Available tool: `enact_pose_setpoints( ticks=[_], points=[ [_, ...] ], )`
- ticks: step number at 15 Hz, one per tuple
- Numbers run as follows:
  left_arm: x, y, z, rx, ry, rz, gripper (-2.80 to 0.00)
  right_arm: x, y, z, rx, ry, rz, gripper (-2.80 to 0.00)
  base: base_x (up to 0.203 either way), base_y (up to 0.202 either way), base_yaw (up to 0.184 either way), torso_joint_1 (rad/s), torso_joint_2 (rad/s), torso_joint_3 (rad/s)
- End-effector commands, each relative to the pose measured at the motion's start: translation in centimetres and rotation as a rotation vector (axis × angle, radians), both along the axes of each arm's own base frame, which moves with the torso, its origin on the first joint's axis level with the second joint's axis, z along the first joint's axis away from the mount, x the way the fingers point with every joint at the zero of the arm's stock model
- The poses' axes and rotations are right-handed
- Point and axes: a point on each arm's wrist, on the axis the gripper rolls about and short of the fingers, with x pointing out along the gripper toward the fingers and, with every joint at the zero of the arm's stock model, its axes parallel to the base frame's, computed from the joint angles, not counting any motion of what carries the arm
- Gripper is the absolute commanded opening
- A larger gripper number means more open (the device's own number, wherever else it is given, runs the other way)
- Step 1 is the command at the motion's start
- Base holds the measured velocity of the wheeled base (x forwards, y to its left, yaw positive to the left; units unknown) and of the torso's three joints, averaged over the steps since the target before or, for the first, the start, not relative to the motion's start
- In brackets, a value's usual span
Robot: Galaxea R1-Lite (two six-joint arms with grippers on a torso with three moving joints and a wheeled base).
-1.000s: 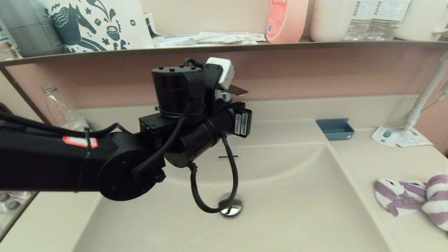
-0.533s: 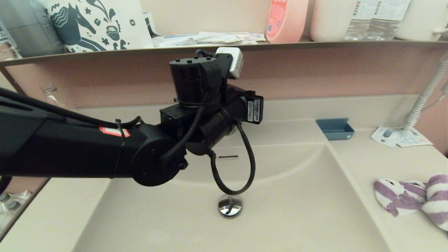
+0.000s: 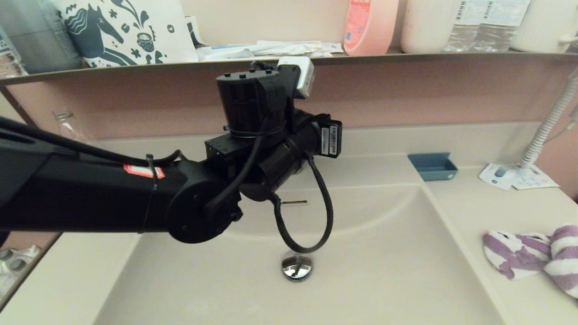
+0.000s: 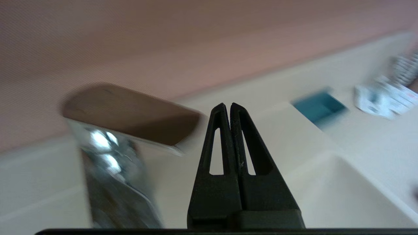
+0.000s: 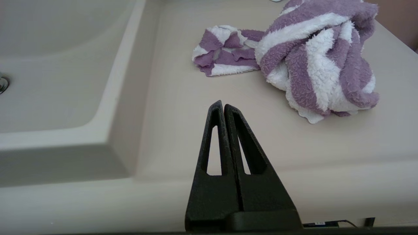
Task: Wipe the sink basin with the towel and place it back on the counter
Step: Turn on the faucet
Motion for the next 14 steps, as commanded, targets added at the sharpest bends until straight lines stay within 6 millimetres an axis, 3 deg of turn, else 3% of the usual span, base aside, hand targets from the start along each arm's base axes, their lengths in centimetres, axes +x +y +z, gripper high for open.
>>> enact_pose_setpoints(
  ticks=[1, 6, 11, 14],
  points=[
    [-1.5, 0.1, 0.5, -0.005, -0.003, -0.025, -2.8, 0.0, 0.0, 0.0, 0.0, -0.001, 0.0, -2.8, 0.0, 0.0, 0.0, 0.0, 0.0, 0.0],
    [-2.2, -0.1, -1.2, 0.038, 0.035, -0.043, -2.8, 0.0, 0.0, 0.0, 0.0, 0.0, 0.0, -2.8, 0.0, 0.0, 0.0, 0.0, 0.0, 0.0],
    [0.6, 1.0, -2.4, 0.059, 0.056, -0.003, -2.8, 0.0, 0.0, 0.0, 0.0, 0.0, 0.0, -2.8, 0.0, 0.0, 0.0, 0.0, 0.0, 0.0],
    [1.9, 1.9, -1.2, 0.031, 0.025, 0.021, -2.8, 0.0, 0.0, 0.0, 0.0, -0.001, 0.0, -2.8, 0.0, 0.0, 0.0, 0.0, 0.0, 0.0]
  ],
)
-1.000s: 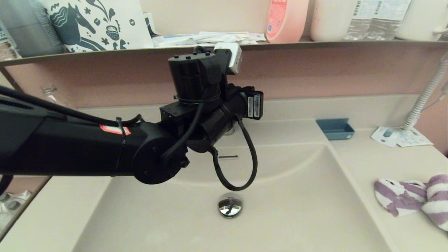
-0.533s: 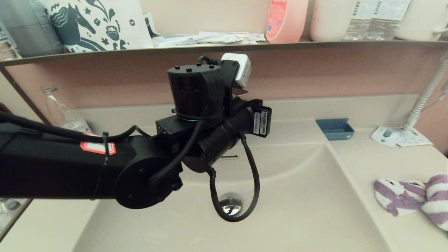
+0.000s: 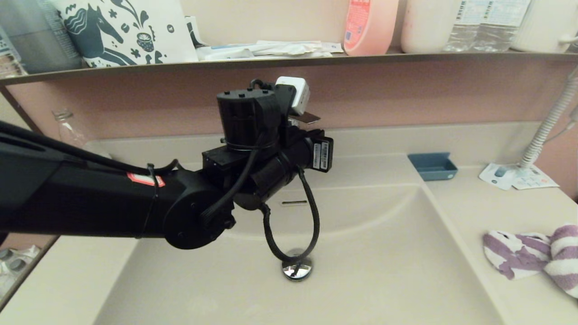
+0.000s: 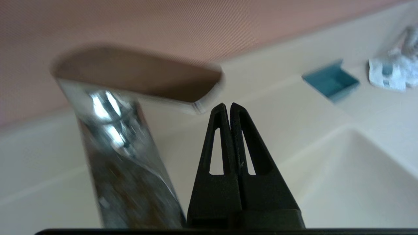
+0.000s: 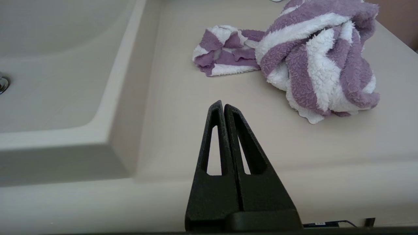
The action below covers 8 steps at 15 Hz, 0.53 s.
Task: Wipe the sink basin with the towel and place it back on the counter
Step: Turn on the faucet
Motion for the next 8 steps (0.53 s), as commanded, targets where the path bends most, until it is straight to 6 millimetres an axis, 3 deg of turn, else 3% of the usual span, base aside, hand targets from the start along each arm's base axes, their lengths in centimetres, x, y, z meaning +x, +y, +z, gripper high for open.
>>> enact_pose_setpoints(
  ticks=[1, 8],
  points=[
    [1.1, 0.8, 1.0, -0.024, -0.029, 0.026, -2.8, 0.0, 0.0, 0.0, 0.0, 0.002, 0.0, -2.8, 0.0, 0.0, 0.0, 0.0, 0.0, 0.0],
    [1.3, 1.4, 3.5, -0.076, -0.089, 0.033, -2.8, 0.0, 0.0, 0.0, 0.0, 0.0, 0.0, -2.8, 0.0, 0.0, 0.0, 0.0, 0.0, 0.0]
  ],
)
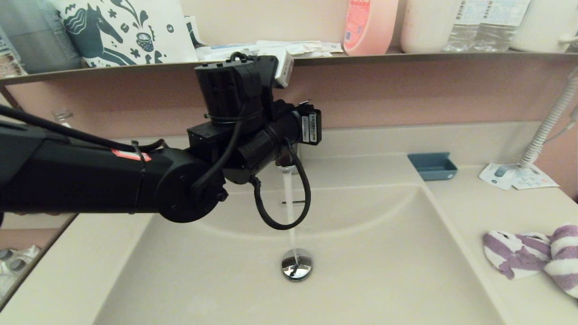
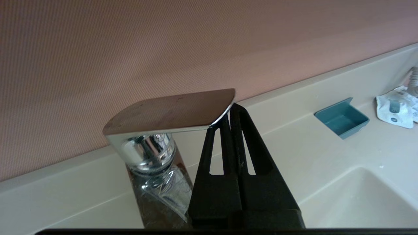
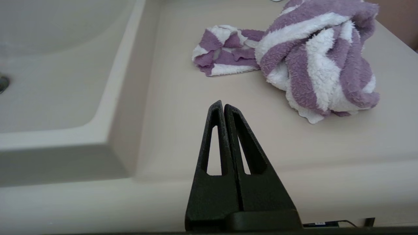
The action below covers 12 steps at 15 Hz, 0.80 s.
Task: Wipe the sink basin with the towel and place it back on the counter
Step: Turn on the faucet
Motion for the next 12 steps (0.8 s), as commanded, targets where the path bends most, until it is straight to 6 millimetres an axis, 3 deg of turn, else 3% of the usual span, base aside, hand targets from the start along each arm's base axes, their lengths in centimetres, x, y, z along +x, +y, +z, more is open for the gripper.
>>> enact_pose_setpoints(
  ticks=[1, 4, 9, 12],
  points=[
    [-0.1, 0.1, 0.6, -0.015, -0.018, 0.003, -2.8, 0.0, 0.0, 0.0, 0.0, -0.001, 0.0, -2.8, 0.0, 0.0, 0.0, 0.0, 0.0, 0.0],
    [-0.4, 0.3, 0.1, -0.004, -0.004, 0.002, -2.8, 0.0, 0.0, 0.0, 0.0, 0.0, 0.0, -2.8, 0.0, 0.0, 0.0, 0.0, 0.0, 0.0],
    [-3.2, 1.9, -3.2, 0.061, 0.078, -0.017, -2.8, 0.0, 0.0, 0.0, 0.0, 0.0, 0.0, -2.8, 0.0, 0.0, 0.0, 0.0, 0.0, 0.0],
    [-1.9, 3.7, -2.9, 0.037, 0.05, 0.039, -2.8, 0.0, 0.0, 0.0, 0.0, -0.001, 0.0, -2.8, 0.0, 0.0, 0.0, 0.0, 0.0, 0.0]
  ],
)
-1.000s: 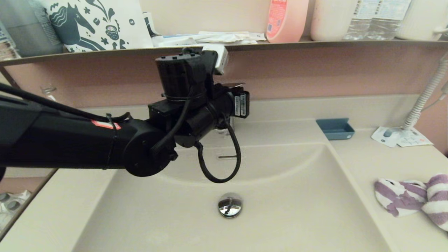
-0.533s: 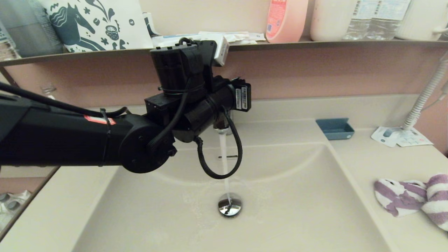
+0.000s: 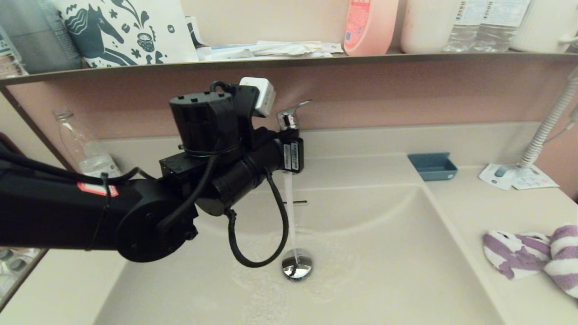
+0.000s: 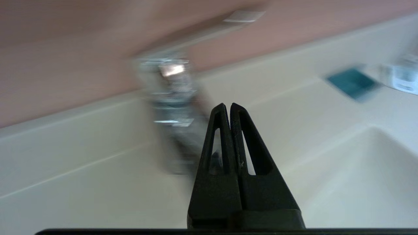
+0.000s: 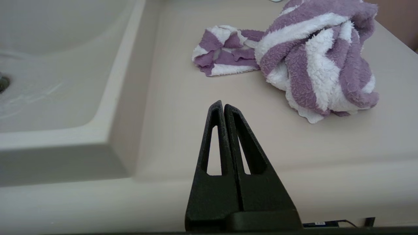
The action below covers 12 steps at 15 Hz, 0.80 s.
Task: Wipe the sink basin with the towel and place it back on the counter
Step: Turn on the faucet, then turn off the faucet
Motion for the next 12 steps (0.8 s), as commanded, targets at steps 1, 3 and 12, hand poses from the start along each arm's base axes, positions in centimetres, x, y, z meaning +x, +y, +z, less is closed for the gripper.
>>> enact_pose_setpoints(
  ticks=[1, 3, 12],
  points=[
    [0.5, 1.4, 0.4, -0.006, -0.011, 0.033, -2.8, 0.0, 0.0, 0.0, 0.0, 0.0, 0.0, -2.8, 0.0, 0.0, 0.0, 0.0, 0.0, 0.0],
    [0.8, 2.2, 0.9, -0.013, -0.026, 0.037, -2.8, 0.0, 0.0, 0.0, 0.0, 0.001, 0.0, -2.8, 0.0, 0.0, 0.0, 0.0, 0.0, 0.0],
    [3.4, 2.6, 4.9, -0.063, -0.16, 0.064, -2.8, 0.0, 0.0, 0.0, 0.0, 0.0, 0.0, -2.8, 0.0, 0.0, 0.0, 0.0, 0.0, 0.0]
  ],
)
